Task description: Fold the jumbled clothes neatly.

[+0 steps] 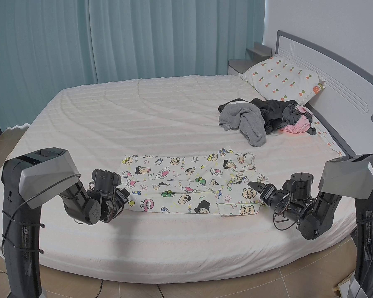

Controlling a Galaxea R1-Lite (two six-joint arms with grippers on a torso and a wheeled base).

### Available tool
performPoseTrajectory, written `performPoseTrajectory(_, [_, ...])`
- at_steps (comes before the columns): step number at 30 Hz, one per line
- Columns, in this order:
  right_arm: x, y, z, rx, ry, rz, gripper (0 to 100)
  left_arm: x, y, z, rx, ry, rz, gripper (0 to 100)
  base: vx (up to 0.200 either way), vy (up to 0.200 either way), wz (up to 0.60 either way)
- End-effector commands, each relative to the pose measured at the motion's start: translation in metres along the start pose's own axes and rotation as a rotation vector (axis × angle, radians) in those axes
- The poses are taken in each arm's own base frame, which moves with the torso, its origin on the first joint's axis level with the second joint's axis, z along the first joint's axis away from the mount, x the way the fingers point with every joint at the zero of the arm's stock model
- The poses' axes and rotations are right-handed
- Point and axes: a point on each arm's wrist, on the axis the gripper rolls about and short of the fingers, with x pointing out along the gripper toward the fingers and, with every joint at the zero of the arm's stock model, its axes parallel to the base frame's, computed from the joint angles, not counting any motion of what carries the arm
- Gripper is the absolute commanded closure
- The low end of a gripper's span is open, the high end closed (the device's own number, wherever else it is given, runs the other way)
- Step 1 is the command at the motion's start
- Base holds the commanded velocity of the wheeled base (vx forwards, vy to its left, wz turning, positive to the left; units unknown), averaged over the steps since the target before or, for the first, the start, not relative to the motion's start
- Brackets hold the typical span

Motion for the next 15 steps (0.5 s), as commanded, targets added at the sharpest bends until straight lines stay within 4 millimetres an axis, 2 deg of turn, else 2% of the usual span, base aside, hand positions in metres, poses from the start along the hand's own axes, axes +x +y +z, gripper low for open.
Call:
performPoseTrajectory(1, [-0.002,0.0,-0.003,-0.001,0.005,0.001,0,0.019,-0.001,-0.005,0.006,-0.022,0.016,0,0.0,0.0,0.0])
performPoseTrajectory(7, [-0.003,0.002,-0.007,-0.005,0.018,0.004,0,0.025,-0.009,-0.003,0.004,-0.039,-0.002,0,0.0,0.0,0.0])
performPoseTrajectory(8, [-0.006,0.002,-0.013,-0.008,0.036,-0.005,0,0.026,-0.012,0.0,0.001,-0.039,0.002,0,0.0,0.0,0.0])
performPoseTrajectory(9, [-0.006,0.002,-0.014,-0.009,0.039,-0.006,0,0.026,-0.012,0.0,-0.002,-0.038,0.003,100,0.0,0.0,0.0])
performPoseTrajectory(15, [-0.007,0.0,-0.022,-0.01,0.077,-0.036,0,0.025,-0.007,-0.003,-0.019,-0.065,0.031,100,0.0,0.0,0.0])
